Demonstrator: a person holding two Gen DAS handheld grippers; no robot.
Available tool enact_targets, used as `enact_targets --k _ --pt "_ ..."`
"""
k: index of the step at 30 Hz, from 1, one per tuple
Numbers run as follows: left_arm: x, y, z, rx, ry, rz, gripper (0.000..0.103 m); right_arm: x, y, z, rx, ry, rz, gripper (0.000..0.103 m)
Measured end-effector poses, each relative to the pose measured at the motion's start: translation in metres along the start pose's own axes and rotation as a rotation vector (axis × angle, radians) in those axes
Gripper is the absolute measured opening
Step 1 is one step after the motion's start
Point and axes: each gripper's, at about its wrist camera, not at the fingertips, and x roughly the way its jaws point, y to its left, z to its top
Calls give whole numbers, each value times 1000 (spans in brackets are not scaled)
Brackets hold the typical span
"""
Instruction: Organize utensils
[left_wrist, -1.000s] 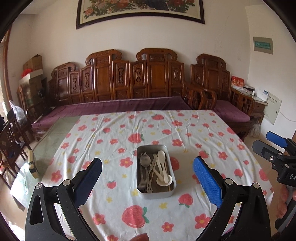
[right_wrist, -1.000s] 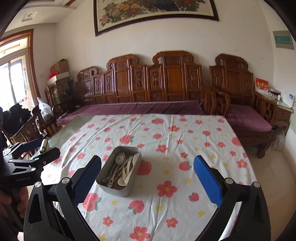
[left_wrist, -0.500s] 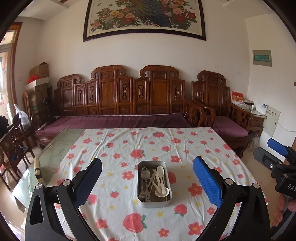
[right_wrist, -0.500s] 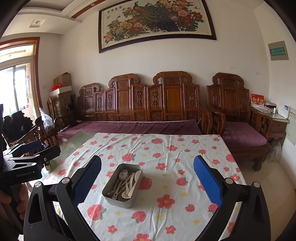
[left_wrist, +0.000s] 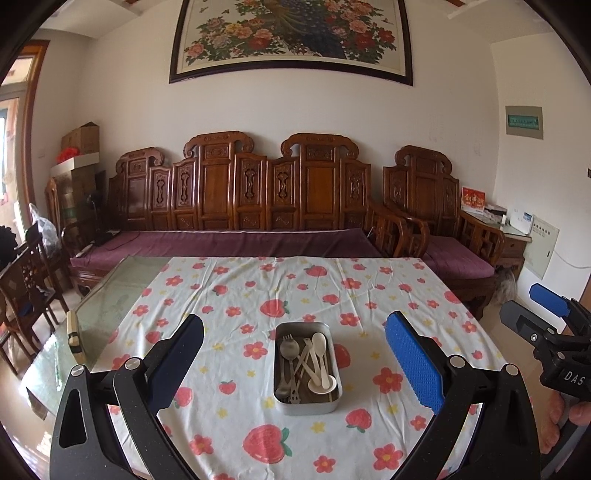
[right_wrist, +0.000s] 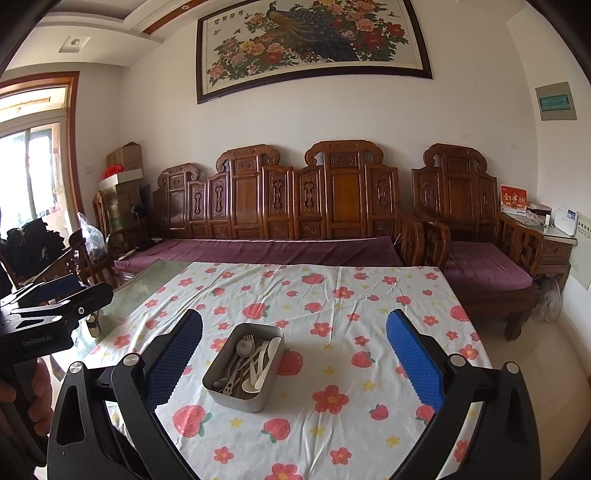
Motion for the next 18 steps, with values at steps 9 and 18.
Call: enact_targets --k 9,18 --pt "-1 1 0 -2 -3 3 95 1 0 -1 1 -2 1 100" --pt "-4 -1 3 0 -7 5 95 0 0 -1 1 -2 2 100"
